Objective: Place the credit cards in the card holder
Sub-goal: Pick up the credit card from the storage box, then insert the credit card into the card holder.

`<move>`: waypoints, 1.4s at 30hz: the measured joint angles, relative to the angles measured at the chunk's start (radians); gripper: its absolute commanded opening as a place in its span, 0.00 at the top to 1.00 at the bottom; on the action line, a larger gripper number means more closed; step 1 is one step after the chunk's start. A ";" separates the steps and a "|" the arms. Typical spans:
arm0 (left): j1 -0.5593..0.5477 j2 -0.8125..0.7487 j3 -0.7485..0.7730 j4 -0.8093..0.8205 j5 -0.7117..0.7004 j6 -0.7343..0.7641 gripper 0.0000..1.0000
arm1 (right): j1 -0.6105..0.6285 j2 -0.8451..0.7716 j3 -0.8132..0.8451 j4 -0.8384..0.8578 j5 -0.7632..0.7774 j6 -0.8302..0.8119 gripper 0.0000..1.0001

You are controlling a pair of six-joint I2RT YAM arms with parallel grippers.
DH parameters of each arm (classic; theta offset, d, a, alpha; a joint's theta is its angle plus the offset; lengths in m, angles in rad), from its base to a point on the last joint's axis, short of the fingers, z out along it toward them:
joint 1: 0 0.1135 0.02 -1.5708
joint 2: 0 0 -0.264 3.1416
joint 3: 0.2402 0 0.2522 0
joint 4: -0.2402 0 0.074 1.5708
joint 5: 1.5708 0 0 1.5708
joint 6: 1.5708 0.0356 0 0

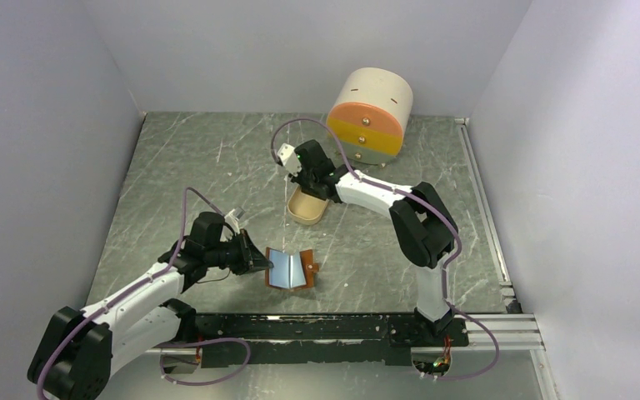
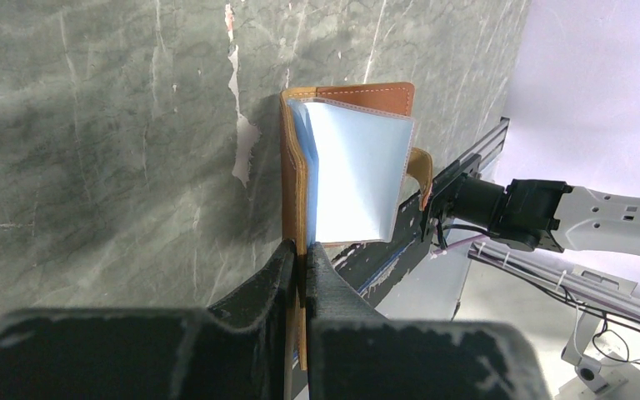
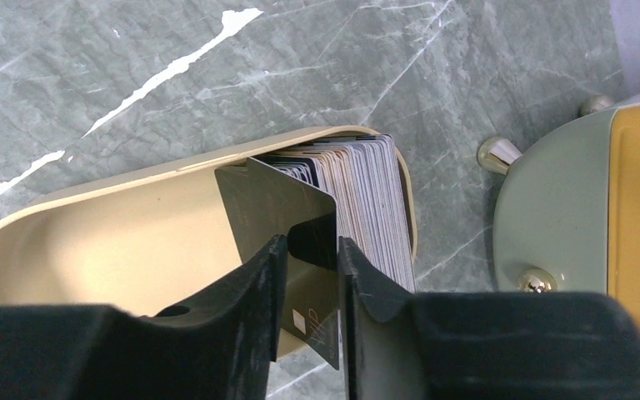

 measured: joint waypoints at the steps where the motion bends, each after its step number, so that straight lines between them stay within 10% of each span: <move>1: 0.000 -0.002 0.000 0.000 0.000 0.000 0.91 | 0.000 0.000 0.003 -0.006 -0.003 0.000 0.83; 9: 0.000 -0.003 0.000 0.002 0.000 -0.009 0.91 | 0.013 -0.035 0.034 -0.100 -0.082 0.029 1.00; 21: 0.000 0.041 0.000 0.026 -0.005 -0.012 0.91 | 0.063 -0.153 0.033 -0.208 -0.171 0.148 1.00; 32: -0.001 0.076 -0.024 0.150 -0.027 -0.079 0.91 | 0.062 -0.357 0.016 -0.292 -0.175 0.544 1.00; 42: -0.002 0.232 -0.028 0.302 -0.022 -0.122 0.91 | 0.063 -0.597 -0.338 -0.138 -0.314 1.079 1.00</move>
